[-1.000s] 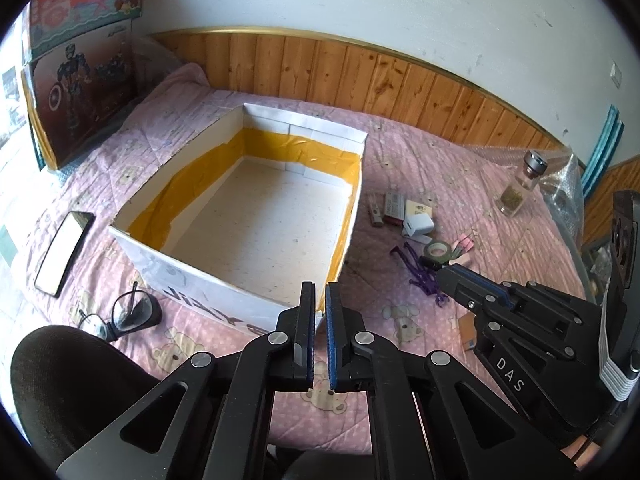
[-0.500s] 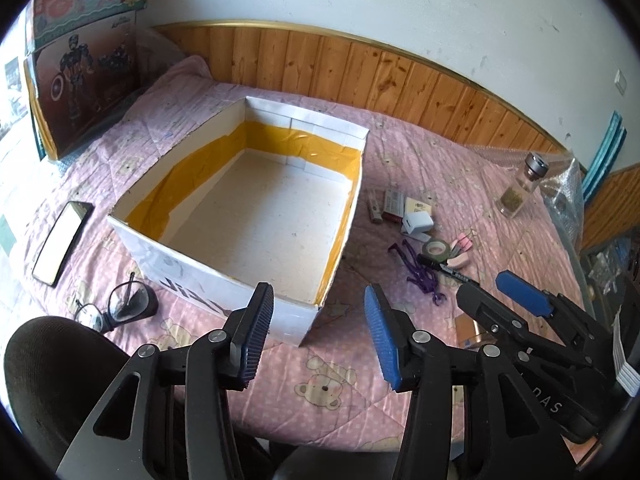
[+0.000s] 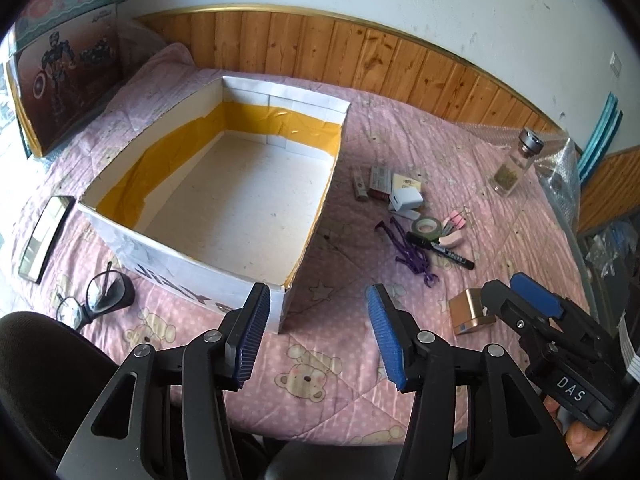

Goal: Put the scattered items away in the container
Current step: 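Move the right gripper toward the gold box while the left approaches the purple figure, then close the right gripper on the gold box while the left grasps the purple figure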

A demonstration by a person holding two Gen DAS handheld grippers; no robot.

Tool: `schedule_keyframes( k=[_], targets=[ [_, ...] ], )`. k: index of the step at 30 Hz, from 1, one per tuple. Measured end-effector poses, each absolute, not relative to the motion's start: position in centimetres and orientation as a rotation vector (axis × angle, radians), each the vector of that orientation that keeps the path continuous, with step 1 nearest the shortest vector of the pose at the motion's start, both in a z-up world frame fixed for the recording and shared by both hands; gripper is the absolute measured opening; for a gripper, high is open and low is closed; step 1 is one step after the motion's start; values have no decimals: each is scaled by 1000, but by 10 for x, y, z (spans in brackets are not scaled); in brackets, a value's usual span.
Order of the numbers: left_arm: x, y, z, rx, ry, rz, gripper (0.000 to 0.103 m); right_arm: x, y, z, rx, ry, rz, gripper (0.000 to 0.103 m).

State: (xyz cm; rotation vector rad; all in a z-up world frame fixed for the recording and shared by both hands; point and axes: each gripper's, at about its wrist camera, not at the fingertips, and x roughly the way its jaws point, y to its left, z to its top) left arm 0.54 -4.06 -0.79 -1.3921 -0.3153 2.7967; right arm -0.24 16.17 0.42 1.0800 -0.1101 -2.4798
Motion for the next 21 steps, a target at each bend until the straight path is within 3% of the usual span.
schedule_keyframes(
  k=[21],
  targets=[
    [-50, 24, -41, -1472, -366, 2560, 54, -26, 225, -41, 1187, -88, -2667, 73]
  ],
)
